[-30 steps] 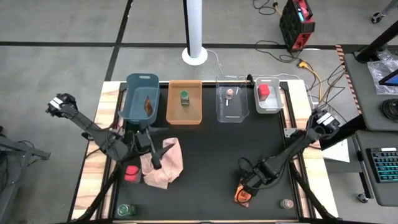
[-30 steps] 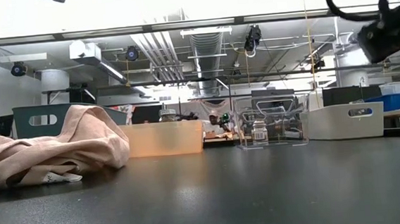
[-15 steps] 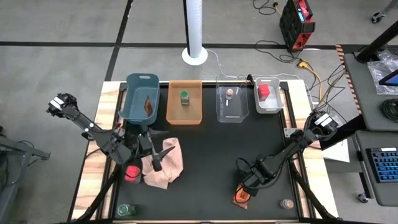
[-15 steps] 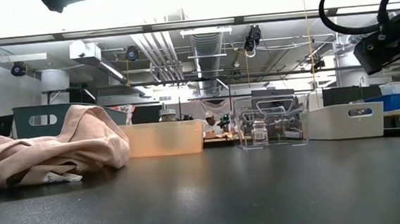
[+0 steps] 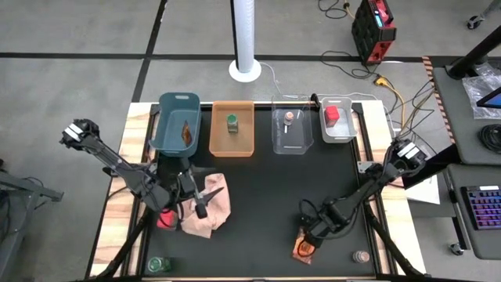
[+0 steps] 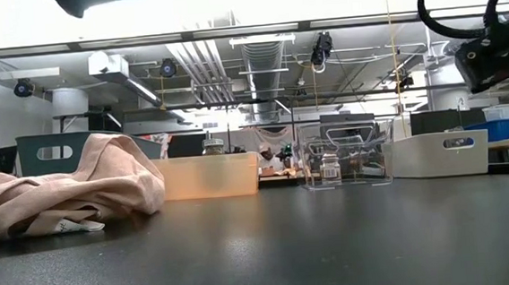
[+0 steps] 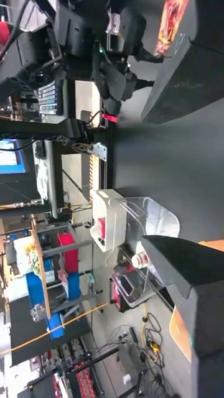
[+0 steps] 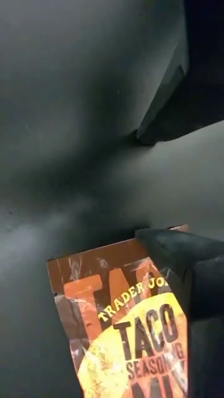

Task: Sort spices by type
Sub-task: Put the orange seasoning pack into the blue bin

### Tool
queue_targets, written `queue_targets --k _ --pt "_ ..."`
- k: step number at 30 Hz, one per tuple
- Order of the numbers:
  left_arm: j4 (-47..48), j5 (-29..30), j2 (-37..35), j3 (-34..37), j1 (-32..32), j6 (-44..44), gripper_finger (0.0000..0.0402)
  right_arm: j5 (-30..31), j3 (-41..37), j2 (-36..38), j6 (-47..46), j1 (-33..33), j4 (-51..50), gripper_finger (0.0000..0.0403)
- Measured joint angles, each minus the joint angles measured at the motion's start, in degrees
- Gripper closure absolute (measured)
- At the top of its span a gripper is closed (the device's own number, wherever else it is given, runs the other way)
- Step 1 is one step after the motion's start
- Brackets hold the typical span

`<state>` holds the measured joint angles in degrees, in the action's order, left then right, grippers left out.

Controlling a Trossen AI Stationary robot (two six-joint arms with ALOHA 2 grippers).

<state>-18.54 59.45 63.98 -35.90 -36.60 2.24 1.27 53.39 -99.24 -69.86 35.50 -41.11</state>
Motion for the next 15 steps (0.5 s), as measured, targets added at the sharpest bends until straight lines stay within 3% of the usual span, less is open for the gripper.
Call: queue_targets --k 2,7,12,15 --pt "-1.4 0.0 0.4 0.0 0.3 -0.3 0.0111 0.9 0.8 1.0 -0.6 -0.7 -3.8 0.0198" --pt "-6.6 0.0 1.1 0.0 0.3 -3.7 0.0111 10.4 2.5 6.2 -2.4 -1.8 -15.9 0.0223" --pt "-8.5 0.0 1.5 0.0 0.3 -5.1 0.0111 8.7 3.6 12.0 -4.6 -1.0 -13.6 0.0218" --pt "-8.6 0.0 1.8 0.0 0.3 -4.3 0.0111 6.8 3.4 12.8 -4.3 -0.2 -7.4 0.0202"
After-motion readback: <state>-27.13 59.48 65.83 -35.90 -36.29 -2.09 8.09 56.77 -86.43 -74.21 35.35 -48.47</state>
